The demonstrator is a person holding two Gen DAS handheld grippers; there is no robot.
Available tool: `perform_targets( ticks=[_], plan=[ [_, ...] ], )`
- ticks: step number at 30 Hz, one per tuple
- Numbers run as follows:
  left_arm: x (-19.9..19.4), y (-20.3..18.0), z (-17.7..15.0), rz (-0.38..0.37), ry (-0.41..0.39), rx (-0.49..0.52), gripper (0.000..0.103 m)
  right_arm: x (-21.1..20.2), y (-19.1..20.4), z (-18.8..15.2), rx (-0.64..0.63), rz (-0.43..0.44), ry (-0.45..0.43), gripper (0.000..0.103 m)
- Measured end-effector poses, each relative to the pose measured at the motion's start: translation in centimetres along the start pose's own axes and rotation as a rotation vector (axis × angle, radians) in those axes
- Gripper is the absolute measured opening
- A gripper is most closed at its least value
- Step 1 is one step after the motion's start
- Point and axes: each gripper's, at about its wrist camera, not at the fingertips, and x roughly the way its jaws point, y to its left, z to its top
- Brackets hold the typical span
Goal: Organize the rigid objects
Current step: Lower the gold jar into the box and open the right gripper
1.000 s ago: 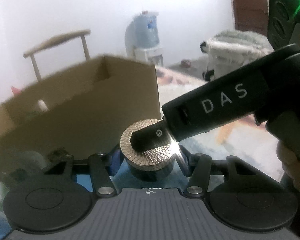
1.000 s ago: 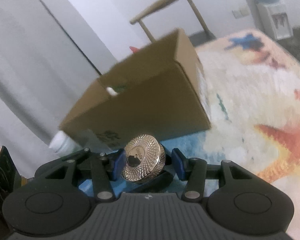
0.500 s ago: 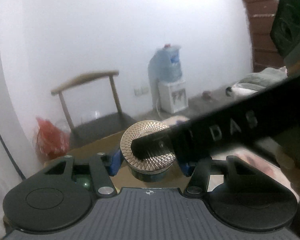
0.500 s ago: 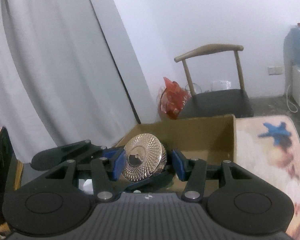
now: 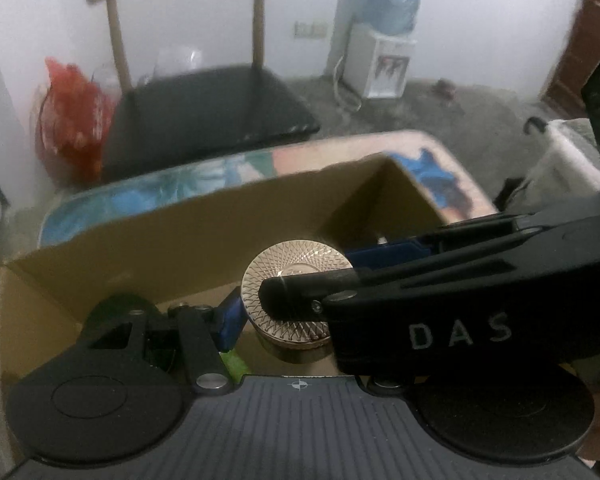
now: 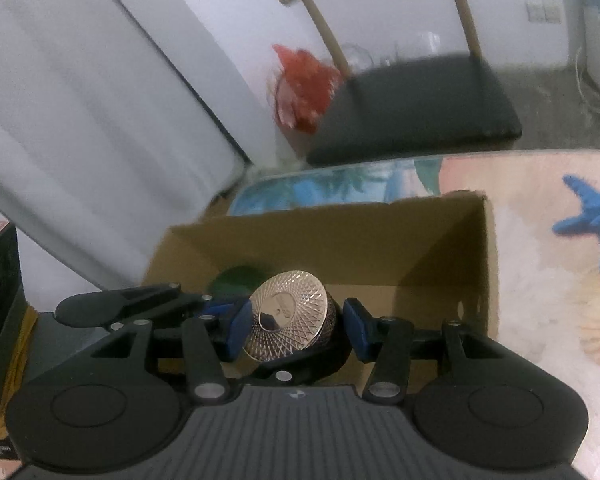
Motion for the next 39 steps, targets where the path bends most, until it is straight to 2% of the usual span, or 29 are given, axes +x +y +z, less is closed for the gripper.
perform_targets(
  ticks=[10, 17, 20, 21, 26, 28, 31, 34, 39],
  plan=[
    [3.1, 1.4, 0.9, 0.015, 0.115, -0.009, 0.056, 4.6, -0.9, 1.8, -0.003, -0.044, 0.1, 0.049],
    [4.2, 1.3, 0.6, 0.018, 0.184, -0.013, 0.056, 5.4, -0.6, 1.4, -0.023, -0.068, 0.122, 0.048],
    [4.4, 1.2, 0.5, 0.031, 0.195, -0.009, 0.059, 5.6, -0.5, 1.3, -0.029, -0.079, 0.122, 0.047],
    [4.3, 1.2, 0.4, 0.028, 0.195, -0.004, 0.062, 5.6, -0.5, 1.3, -0.029, -0.078, 0.12, 0.048],
    [3.0, 1.1, 0.6, 0.051, 0.16, -0.009, 0.068, 5.1, -0.8, 1.2, -0.004, -0.038, 0.088, 0.048],
    [2.1, 1.2, 0.6, 0.051, 0.14, -0.025, 0.074, 4.3, -0.7, 1.1, 0.004, -0.016, 0.062, 0.047],
    [-0.2, 1.2, 0.5, 0.043, 0.102, -0.044, 0.074, 2.2, -0.2, 0.9, 0.011, 0.006, 0.015, 0.047],
    [-3.7, 0.8, -0.2, 0.014, 0.052, -0.03, 0.074, -0.7, 0.8, 0.1, -0.01, 0.017, -0.044, 0.047],
    [-12.1, -0.3, -3.6, 0.0, -0.09, 0.049, 0.077, -7.6, 3.2, -3.2, -0.054, 0.08, -0.165, 0.047]
  ],
)
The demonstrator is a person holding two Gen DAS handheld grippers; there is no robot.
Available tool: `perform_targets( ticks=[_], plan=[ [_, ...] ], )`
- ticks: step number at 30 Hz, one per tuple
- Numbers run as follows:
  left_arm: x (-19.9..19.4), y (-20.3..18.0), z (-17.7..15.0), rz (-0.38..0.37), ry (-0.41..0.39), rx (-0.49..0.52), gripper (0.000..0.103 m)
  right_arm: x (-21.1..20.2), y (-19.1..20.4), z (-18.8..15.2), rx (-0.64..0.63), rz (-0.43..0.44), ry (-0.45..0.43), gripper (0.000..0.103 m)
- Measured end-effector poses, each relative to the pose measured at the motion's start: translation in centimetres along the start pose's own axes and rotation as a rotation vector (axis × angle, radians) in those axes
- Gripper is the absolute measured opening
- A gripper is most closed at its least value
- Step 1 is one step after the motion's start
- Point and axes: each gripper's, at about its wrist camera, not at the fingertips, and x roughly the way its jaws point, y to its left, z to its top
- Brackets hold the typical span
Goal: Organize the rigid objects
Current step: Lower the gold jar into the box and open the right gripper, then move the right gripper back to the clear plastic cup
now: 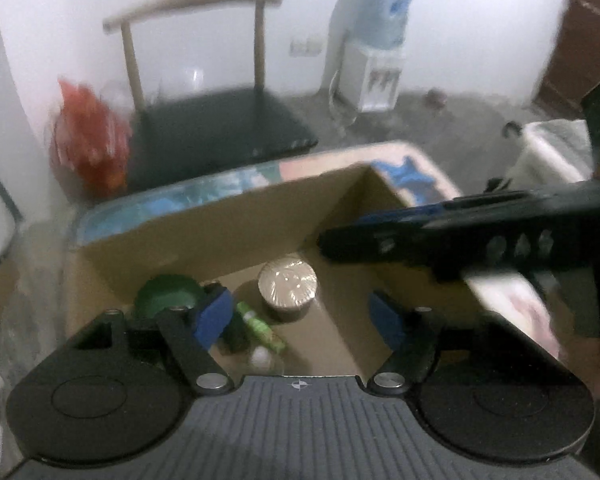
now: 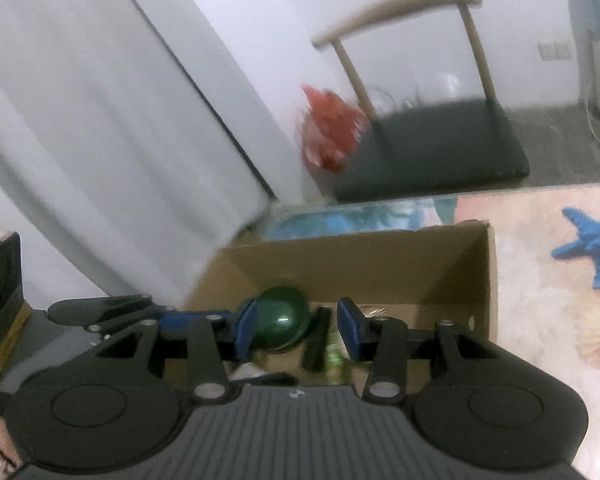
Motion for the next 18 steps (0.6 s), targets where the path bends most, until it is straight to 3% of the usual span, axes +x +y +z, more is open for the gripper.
perform_targets(
  ticks=[5, 9, 13, 18],
  plan=[
    [-8.3, -1.0, -5.4, -0.042, -0.147, 0.025, 0.081, -7.6, 2.9, -3.9, -0.025, 0.101, -0.118, 0.047],
    [-11.7, -1.5, -10.6, -0.073, -0.218, 0.034, 0.081, -11.2, 5.1, -8.2, -0.055, 0.168, -0.157, 0.048],
    [-11.3, -1.9, -15.9, -0.033, -0.264, 0.026, 0.081, -11.4, 6.7, -12.5, -0.077, 0.17, -0.158, 0.049],
    [-6.5, -2.0, -19.4, 0.082, -0.217, 0.0, 0.08, -7.7, 7.6, -15.7, -0.084, 0.093, -0.143, 0.049]
  ],
)
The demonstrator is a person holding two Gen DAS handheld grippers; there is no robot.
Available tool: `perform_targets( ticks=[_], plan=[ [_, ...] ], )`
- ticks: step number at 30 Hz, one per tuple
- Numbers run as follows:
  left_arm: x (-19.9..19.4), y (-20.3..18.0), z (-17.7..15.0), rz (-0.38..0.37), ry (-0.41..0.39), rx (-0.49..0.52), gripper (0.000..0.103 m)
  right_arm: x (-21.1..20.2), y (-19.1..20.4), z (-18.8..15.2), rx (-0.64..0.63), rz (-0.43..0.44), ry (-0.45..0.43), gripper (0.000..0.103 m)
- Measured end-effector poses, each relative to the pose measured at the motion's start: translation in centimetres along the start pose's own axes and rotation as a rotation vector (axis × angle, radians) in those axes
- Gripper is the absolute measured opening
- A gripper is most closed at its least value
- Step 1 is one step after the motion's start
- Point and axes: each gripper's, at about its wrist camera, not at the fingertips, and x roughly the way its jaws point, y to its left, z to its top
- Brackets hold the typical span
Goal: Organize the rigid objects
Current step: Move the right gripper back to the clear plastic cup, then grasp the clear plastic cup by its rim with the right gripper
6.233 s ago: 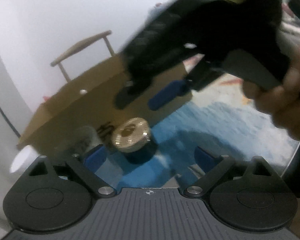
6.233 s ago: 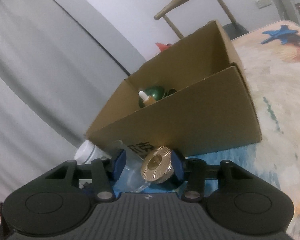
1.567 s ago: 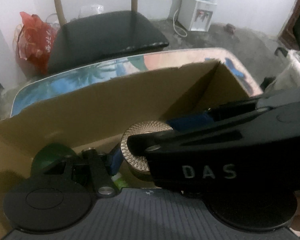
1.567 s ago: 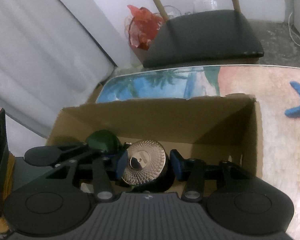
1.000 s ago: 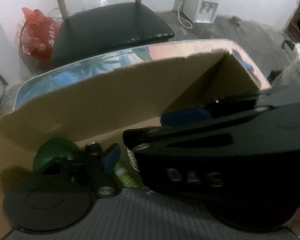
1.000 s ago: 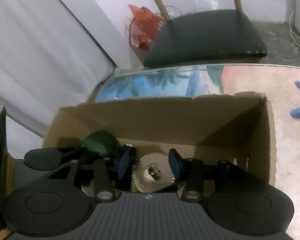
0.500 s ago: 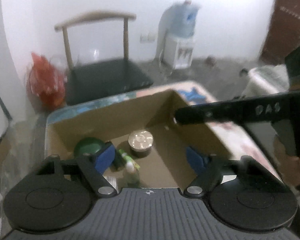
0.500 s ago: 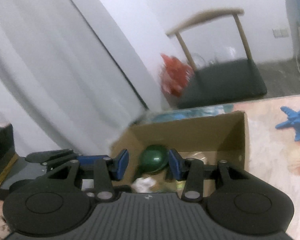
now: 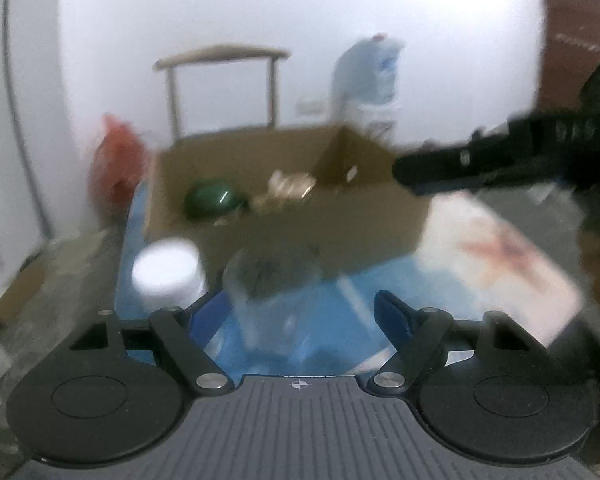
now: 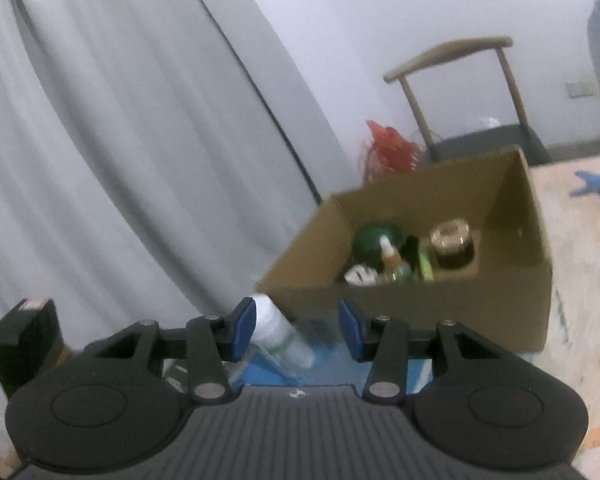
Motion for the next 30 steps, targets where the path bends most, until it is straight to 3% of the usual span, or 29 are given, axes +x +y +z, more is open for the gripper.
perform_targets(
  ticks=[6, 12, 15, 17, 19, 30],
  plan=[
    [4.9, -0.3, -1.9, 0.097, 0.011, 0.004, 0.078, 4.4, -0.6, -1.9, 0.019, -0.094, 0.045, 0.05],
    [7.9, -0.6, -1.5, 0.094, 0.003, -0.001, 0.078, 7.4, -2.2, -2.9, 0.08, -0.102, 0.098, 0.05],
    [9.0, -0.2, -1.1, 0.088, 0.008, -0.02, 0.078, 8.0, -2.4, -3.6, 0.103, -0.089, 0.117, 0.044],
    [9.4, 0.0, -0.9, 0.093, 0.005, -0.025, 0.078, 8.4, -2.5, -3.6, 0.101, -0.087, 0.124, 0.029],
    [9.4, 0.2, -0.9, 0.093, 0.004, -0.03, 0.079, 8.7, -2.8, -3.7, 0.115, -0.076, 0.133, 0.025],
    [9.3, -1.0, -1.5, 0.039, -0.001, -0.023, 0.08, 7.1, -3.2, -4.1, 0.114, -0.1, 0.111, 0.024]
  ],
)
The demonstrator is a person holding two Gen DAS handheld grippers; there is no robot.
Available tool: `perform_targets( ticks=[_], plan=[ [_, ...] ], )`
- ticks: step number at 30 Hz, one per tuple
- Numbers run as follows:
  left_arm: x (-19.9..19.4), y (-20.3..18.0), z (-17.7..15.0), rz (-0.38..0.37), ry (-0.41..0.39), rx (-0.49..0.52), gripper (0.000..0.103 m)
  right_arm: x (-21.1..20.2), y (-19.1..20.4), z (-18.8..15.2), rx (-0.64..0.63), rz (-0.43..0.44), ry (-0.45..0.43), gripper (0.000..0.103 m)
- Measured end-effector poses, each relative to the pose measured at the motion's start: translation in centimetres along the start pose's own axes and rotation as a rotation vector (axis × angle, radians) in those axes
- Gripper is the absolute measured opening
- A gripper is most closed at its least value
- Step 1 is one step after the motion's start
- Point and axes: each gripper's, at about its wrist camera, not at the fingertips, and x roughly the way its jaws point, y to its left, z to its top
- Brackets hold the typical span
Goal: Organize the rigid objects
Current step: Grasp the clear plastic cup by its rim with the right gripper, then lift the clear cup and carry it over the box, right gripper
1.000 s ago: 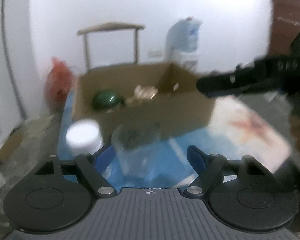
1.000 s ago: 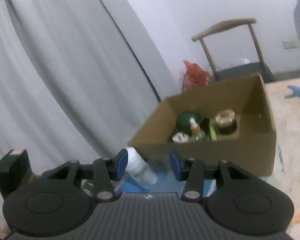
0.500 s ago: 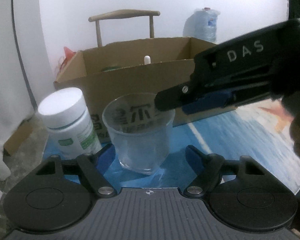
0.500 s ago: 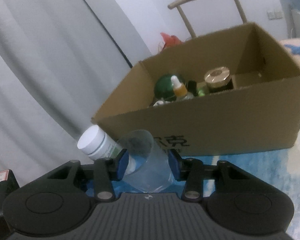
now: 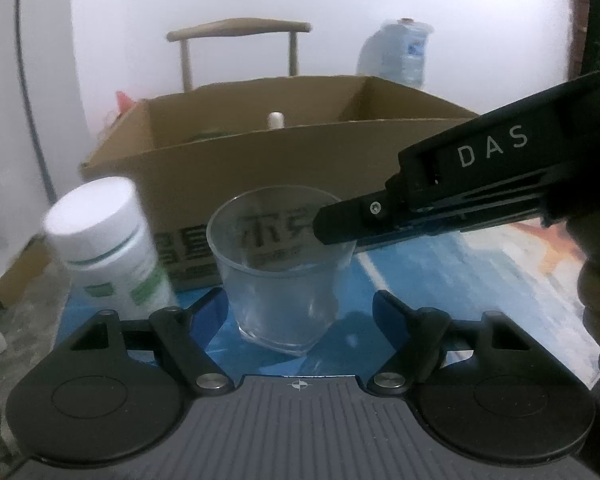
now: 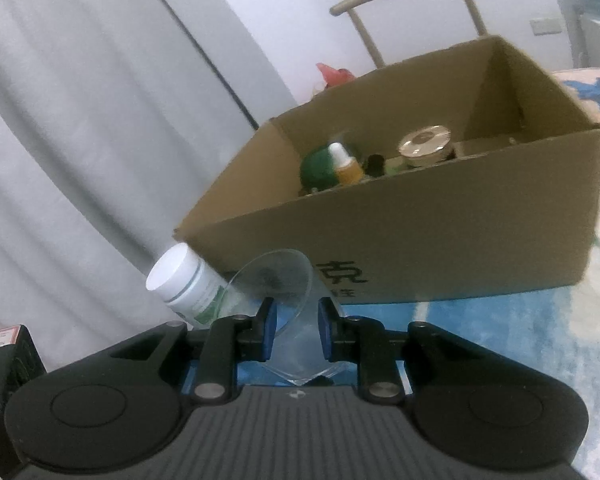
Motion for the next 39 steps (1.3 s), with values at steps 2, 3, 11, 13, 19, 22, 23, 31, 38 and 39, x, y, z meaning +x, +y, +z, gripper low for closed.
perform_targets(
  ticks=[2, 3, 11, 13, 19, 22, 23, 31, 38, 39],
  plan=[
    [0.2, -0.6, 0.2, -0.018, 0.001, 0.014, 0.079, -0.7, -0.4, -0.1, 0.009, -0.011, -0.007, 0.024],
    [0.2, -0.9, 0.2, -0.028, 0.001, 0.022, 0.08, -1.0, -0.6, -0.2, 0.013, -0.017, -0.011, 0.024],
    [0.6, -3.4, 0.6, -0.12, 0.002, 0.085, 0.079, -4.5, -2.7, -1.2, 0.053, -0.067, -0.046, 0.024],
    [0.7, -3.7, 0.6, -0.133, 0.001, 0.099, 0.079, -4.9, -3.1, -1.4, 0.061, -0.073, -0.053, 0.024],
    [-0.2, -4.3, -0.1, -0.113, -0.004, 0.111, 0.08, -4.9, -3.0, -1.5, 0.051, -0.081, -0.065, 0.025],
    [0.2, -4.3, 0.2, -0.105, 0.0, 0.113, 0.08, -4.8, -2.9, -1.4, 0.034, -0.089, -0.066, 0.025],
    [0.4, -4.3, 0.3, -0.103, 0.003, 0.117, 0.08, -4.8, -2.9, -1.4, 0.034, -0.088, -0.067, 0.025],
    [1.8, -4.8, 0.6, -0.097, 0.009, 0.132, 0.074, -4.7, -3.5, -1.4, 0.053, -0.077, -0.069, 0.025],
    [1.9, -4.6, 0.7, -0.083, 0.0, 0.124, 0.071, -4.4, -3.7, -1.3, 0.052, -0.076, -0.069, 0.025],
    [1.8, -4.5, 0.7, -0.082, 0.0, 0.121, 0.071, -4.4, -3.7, -1.3, 0.051, -0.077, -0.068, 0.025]
  ],
)
